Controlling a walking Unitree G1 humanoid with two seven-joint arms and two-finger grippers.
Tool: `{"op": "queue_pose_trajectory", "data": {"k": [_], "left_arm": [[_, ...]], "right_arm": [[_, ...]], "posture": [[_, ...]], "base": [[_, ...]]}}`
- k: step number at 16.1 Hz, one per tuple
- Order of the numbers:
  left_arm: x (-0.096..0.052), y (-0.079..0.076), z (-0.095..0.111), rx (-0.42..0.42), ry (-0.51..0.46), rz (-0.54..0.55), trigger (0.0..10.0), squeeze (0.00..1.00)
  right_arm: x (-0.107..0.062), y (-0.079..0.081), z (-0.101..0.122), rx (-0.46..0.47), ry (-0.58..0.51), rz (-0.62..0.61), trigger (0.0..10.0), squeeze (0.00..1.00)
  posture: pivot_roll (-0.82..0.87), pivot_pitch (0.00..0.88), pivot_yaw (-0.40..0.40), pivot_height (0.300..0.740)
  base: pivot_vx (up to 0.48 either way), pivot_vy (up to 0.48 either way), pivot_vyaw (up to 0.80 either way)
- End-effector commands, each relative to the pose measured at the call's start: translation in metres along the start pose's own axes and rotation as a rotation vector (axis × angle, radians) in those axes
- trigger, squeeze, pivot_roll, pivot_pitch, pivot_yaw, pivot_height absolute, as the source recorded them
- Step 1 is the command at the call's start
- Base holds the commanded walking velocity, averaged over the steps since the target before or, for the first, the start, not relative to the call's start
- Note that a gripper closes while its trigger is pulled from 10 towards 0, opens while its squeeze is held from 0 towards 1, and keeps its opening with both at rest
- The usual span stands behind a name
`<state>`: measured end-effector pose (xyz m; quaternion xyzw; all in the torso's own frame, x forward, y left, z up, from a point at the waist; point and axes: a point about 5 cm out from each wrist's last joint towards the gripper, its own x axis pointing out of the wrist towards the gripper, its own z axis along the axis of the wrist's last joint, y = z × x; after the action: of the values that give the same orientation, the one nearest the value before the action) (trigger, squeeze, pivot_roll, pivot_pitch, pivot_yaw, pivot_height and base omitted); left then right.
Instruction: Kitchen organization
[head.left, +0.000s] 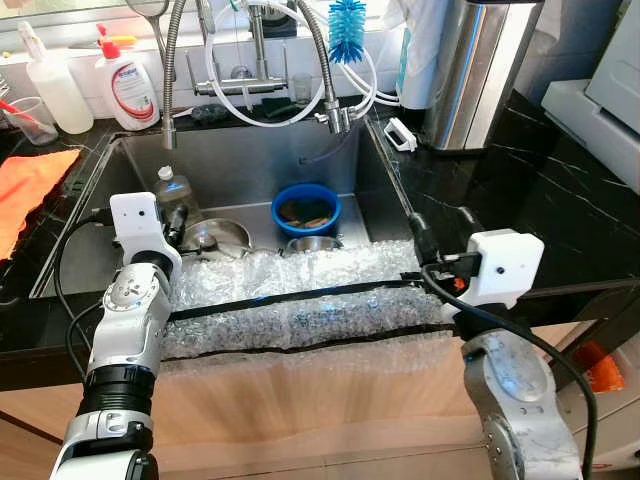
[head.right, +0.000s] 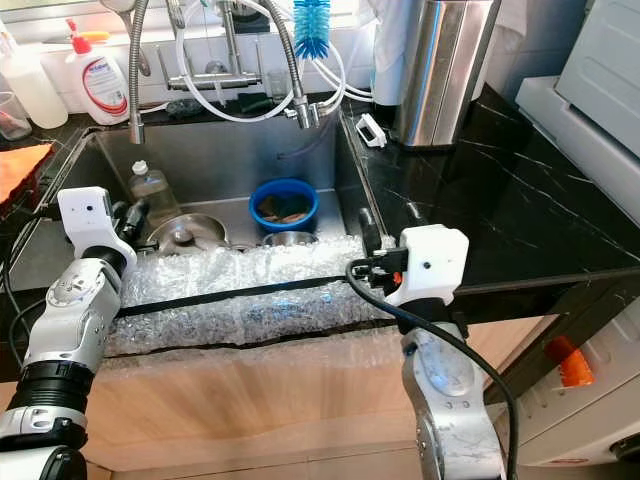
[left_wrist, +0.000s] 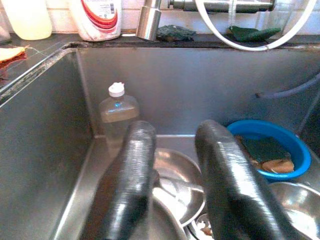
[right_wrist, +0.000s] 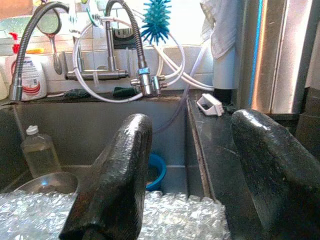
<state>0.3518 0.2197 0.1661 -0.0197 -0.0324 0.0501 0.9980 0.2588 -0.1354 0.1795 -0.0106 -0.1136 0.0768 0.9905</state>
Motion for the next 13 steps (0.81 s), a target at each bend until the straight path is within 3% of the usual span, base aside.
{"op": "queue_pose_trajectory", "data": {"k": [1,2,3,4,5,8,11,13], "left_arm": [[-0.001,0.001,0.001,0.007,0.003,-0.012,10.0,0.66],[-0.002,-0.001,0.006,0.018,-0.032,-0.023,10.0,0.54],[-0.004,-0.004,0.019,0.024,-0.121,-0.040,10.0,0.00],[-0.008,-0.006,0.038,0.033,-0.240,-0.055,10.0,0.00],[-0.011,-0.006,0.045,0.027,-0.278,-0.059,10.0,0.00],[-0.030,0.004,0.073,0.148,-0.413,-0.078,10.0,0.00],[-0.056,0.030,0.079,0.259,-0.417,-0.047,10.0,0.00],[-0.066,0.039,0.076,0.283,-0.398,-0.022,10.0,0.00]], "right_arm": [[0.002,0.003,0.007,0.005,-0.023,0.006,10.0,0.00],[0.003,0.003,0.008,0.006,-0.026,0.002,10.0,0.00],[0.003,0.003,0.008,0.007,-0.031,-0.006,10.0,0.00],[0.003,0.002,0.009,0.008,-0.037,-0.015,10.0,0.00],[0.003,0.002,0.010,0.008,-0.038,-0.016,10.0,0.00],[0.002,0.000,0.012,0.006,-0.051,-0.038,10.0,0.00],[0.002,-0.004,0.013,-0.004,-0.060,-0.060,10.0,0.00],[0.002,-0.006,0.014,-0.009,-0.064,-0.066,10.0,0.00]], "posture": [[-0.08,0.091,0.064,0.740],[-0.08,0.094,0.066,0.740],[-0.09,0.100,0.069,0.740],[-0.08,0.108,0.074,0.740],[-0.08,0.110,0.075,0.740],[-0.07,0.128,0.085,0.740],[-0.06,0.137,0.088,0.740],[-0.06,0.137,0.087,0.740]], "base": [[0.000,0.000,0.00],[0.000,0.000,0.00],[0.000,0.000,0.00],[0.000,0.000,0.00],[0.000,0.000,0.00],[0.000,0.000,0.00],[0.000,0.000,0.00],[0.000,0.000,0.00]]}}
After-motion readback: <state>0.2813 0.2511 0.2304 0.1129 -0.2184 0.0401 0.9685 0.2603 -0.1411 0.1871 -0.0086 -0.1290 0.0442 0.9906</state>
